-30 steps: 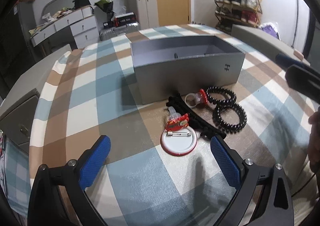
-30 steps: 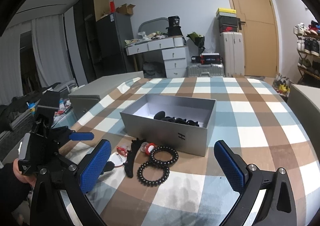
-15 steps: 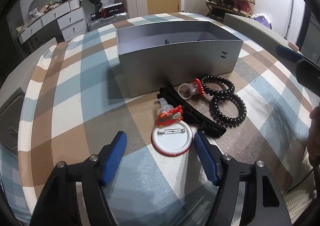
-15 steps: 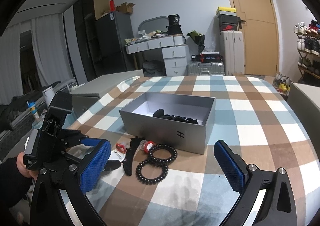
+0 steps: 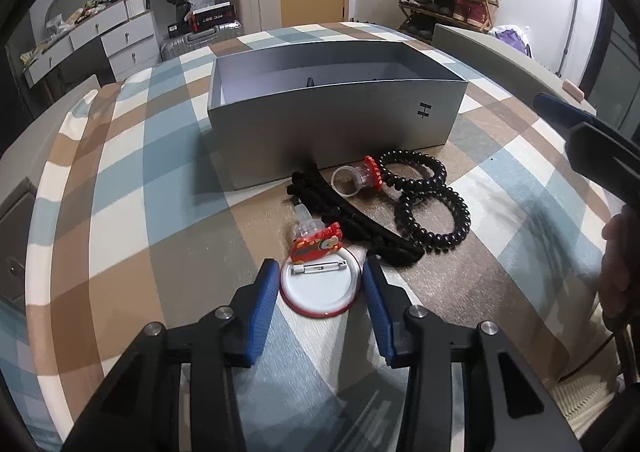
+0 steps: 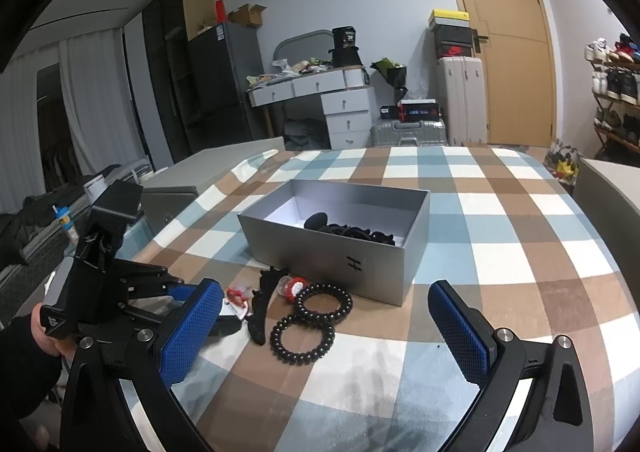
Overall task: Organize jewelry
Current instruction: 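Withdraw the right gripper from the box back toward the pile, then lower the left gripper onto the white round badge and close it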
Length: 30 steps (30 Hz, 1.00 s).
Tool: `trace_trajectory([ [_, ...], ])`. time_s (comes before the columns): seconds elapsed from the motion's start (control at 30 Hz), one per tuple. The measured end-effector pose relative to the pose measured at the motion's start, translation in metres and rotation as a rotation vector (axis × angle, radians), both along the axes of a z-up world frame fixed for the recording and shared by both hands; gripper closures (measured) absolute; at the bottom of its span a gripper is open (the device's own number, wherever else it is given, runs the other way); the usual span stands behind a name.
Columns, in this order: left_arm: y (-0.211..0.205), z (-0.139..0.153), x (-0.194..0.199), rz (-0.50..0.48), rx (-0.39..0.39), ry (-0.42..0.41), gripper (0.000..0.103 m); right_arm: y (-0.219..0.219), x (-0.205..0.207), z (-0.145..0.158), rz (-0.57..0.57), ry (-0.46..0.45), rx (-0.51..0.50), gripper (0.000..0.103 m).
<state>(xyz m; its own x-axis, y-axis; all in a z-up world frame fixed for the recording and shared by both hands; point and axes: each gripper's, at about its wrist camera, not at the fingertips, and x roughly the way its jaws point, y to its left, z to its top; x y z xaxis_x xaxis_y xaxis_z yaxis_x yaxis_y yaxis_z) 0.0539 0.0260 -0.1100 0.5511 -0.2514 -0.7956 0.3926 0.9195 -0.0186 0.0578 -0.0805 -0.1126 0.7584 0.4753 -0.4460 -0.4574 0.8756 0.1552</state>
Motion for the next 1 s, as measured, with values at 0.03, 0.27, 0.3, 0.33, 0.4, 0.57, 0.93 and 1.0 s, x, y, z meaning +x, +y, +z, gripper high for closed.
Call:
trace_trajectory([
  [0.03, 0.0, 0.0, -0.002, -0.002, -0.002, 0.0, 0.066, -0.001, 0.001, 0.0, -0.002, 0.004, 0.002, 0.0],
  [0.27, 0.002, 0.004, -0.015, -0.029, -0.044, 0.014, 0.066, -0.003, 0.006, -0.003, -0.002, 0.061, 0.029, 0.0],
  [0.3, 0.003, 0.006, -0.017, -0.032, -0.061, 0.016, 0.066, -0.002, 0.006, -0.003, 0.001, 0.064, 0.031, 0.0],
  [0.33, 0.004, 0.008, -0.017, -0.034, -0.074, 0.018, 0.066, -0.002, 0.006, -0.003, 0.003, 0.065, 0.031, 0.0],
  [0.4, 0.007, 0.012, -0.019, -0.038, -0.106, 0.028, 0.066, 0.001, 0.005, -0.003, 0.007, 0.066, 0.025, 0.0],
  [0.57, 0.012, 0.018, -0.025, -0.035, -0.127, 0.018, 0.066, 0.007, 0.004, -0.003, 0.03, 0.089, 0.037, 0.0],
  [0.93, 0.028, 0.017, -0.037, -0.009, -0.132, 0.017, 0.066, 0.033, 0.011, -0.016, 0.128, 0.238, 0.054, 0.0],
  [1.0, 0.034, 0.019, -0.039, 0.015, -0.142, 0.002, 0.066, 0.04, 0.01, -0.02, 0.14, 0.25, 0.037, 0.0],
])
